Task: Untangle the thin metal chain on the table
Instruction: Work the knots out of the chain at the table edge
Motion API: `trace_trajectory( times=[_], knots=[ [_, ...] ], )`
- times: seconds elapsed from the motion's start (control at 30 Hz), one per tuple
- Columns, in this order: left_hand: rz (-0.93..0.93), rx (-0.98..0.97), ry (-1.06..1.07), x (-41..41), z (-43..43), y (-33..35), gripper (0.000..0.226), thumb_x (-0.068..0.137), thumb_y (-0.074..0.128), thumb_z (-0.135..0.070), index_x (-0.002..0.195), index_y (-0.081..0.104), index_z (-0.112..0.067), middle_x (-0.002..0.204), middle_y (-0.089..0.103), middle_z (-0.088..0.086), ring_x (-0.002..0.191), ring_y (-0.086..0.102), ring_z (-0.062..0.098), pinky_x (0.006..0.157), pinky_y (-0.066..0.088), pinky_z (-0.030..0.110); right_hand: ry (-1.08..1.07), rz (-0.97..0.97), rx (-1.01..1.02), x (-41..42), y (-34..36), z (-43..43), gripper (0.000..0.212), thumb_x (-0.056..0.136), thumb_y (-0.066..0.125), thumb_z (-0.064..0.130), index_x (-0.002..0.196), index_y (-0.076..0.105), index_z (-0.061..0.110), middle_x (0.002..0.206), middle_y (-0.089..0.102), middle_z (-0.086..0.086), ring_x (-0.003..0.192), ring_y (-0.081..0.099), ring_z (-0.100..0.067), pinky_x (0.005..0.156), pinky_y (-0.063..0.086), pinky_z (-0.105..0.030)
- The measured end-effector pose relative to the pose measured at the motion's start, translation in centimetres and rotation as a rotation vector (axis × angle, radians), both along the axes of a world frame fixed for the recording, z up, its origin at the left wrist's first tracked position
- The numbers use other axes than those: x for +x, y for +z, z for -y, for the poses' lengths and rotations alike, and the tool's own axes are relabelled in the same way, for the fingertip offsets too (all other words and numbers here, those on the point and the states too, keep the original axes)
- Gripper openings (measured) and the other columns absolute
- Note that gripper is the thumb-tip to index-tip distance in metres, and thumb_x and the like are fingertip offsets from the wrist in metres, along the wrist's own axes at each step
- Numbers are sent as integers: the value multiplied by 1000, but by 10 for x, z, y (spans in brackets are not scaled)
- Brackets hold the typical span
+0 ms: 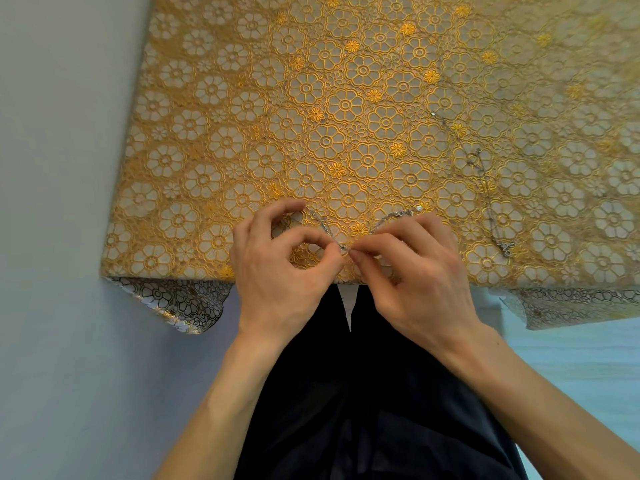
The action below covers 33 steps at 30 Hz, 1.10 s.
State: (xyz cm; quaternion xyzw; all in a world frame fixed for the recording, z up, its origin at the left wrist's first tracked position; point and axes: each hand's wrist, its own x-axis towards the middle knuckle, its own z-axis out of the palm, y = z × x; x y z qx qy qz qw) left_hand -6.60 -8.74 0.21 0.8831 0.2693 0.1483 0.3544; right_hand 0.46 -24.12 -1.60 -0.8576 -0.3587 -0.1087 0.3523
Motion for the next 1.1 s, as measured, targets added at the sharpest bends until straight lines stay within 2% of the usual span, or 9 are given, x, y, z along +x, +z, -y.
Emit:
trace_trajectory(
  times=[0.27, 0.4, 0.6, 0.73, 0.9, 1.1],
  knots=[
    [0, 35, -25, -2, -1, -3, 13, 73, 67, -45, 74, 74, -35, 126, 59, -17, 121, 43, 15, 100, 32, 29, -24, -21, -102, -1, -2, 5, 12, 91, 71, 27, 90, 74, 15, 92, 66, -2, 88, 57, -29, 75, 47, -48],
    [2, 36, -35, -2, -2, -2, 16, 73, 65, -48, 74, 74, -35, 126, 59, -17, 122, 43, 15, 101, 27, 22, -33, -41, -88, -2, 2, 4, 17, 87, 73, 30, 96, 75, 15, 92, 65, -3, 89, 59, -29, 76, 47, -47],
    [3, 42, -49, -4, -1, -3, 15, 74, 65, -48, 74, 74, -36, 125, 59, -16, 121, 44, 16, 100, 32, 28, -10, -13, -85, -4, 4, -3, 14, 88, 73, 32, 96, 78, 21, 88, 65, -1, 82, 56, -27, 70, 45, -44],
    [17, 50, -45, -3, 0, -4, 14, 73, 65, -46, 73, 74, -35, 124, 61, -14, 118, 46, 17, 100, 35, 30, -18, 31, -73, -3, -1, -6, 14, 93, 70, 29, 89, 76, 17, 86, 64, -2, 80, 56, -31, 67, 47, -48],
    [-3, 39, -39, -3, -1, -1, 14, 73, 66, -46, 73, 74, -35, 124, 60, -17, 120, 44, 15, 102, 36, 36, -7, 5, -103, -2, 0, -7, 15, 93, 67, 28, 90, 73, 15, 88, 62, -4, 81, 55, -29, 68, 47, -47],
    [2, 32, -36, -2, -1, -1, 18, 73, 62, -49, 73, 74, -35, 124, 60, -17, 118, 43, 12, 100, 36, 34, 21, 5, -111, -5, 3, -9, 18, 95, 63, 31, 91, 73, 16, 89, 63, -2, 82, 57, -28, 69, 45, -43]
  ],
)
